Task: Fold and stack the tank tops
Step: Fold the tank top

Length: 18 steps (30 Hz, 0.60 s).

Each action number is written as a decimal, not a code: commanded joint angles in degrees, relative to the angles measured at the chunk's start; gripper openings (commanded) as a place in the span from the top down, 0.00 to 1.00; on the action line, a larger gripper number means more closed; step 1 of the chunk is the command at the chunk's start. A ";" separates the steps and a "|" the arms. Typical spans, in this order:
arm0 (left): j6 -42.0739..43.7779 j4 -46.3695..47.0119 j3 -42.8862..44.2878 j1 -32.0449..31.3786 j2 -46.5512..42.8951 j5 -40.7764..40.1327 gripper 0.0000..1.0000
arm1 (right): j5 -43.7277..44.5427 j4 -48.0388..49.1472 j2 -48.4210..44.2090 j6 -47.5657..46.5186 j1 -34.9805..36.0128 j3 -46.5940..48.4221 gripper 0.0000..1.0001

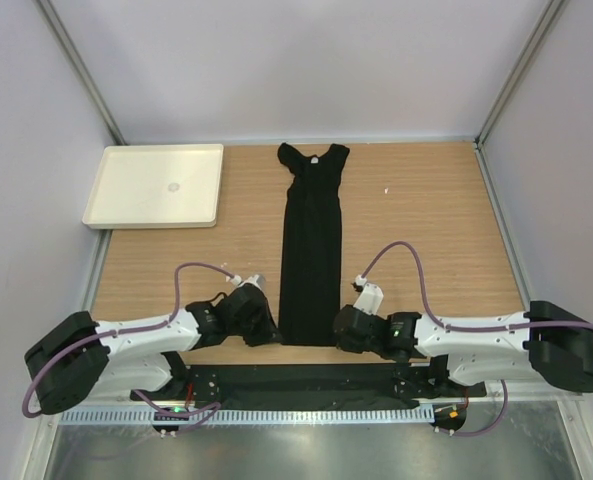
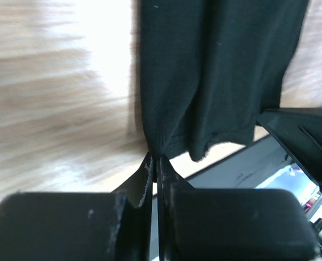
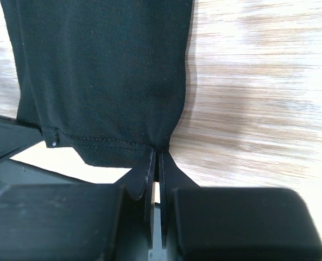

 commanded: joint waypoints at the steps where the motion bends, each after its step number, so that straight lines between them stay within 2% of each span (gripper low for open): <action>1: -1.64 -0.13 -0.27 -1.84 -3.91 -3.34 1.00 | 3.74 -1.94 -2.45 -0.23 0.57 1.48 0.99; 6: -1.29 -2.77 1.91 -1.93 -6.12 -2.38 1.00 | 5.85 -5.01 -5.96 -3.92 0.57 4.02 0.99; 11: 0.03 -4.53 5.87 -1.93 -6.39 -3.08 1.00 | 9.62 -10.11 -7.99 -7.61 0.48 10.86 0.99; 15: 3.63 -12.25 14.57 -1.32 -3.93 -4.58 1.00 | 14.28 -16.70 -6.77 -11.30 -0.92 17.38 0.99; 18: 6.71 -14.81 19.23 1.22 -1.64 -5.90 1.00 | 14.21 -17.94 -4.40 -15.68 -5.22 21.86 0.99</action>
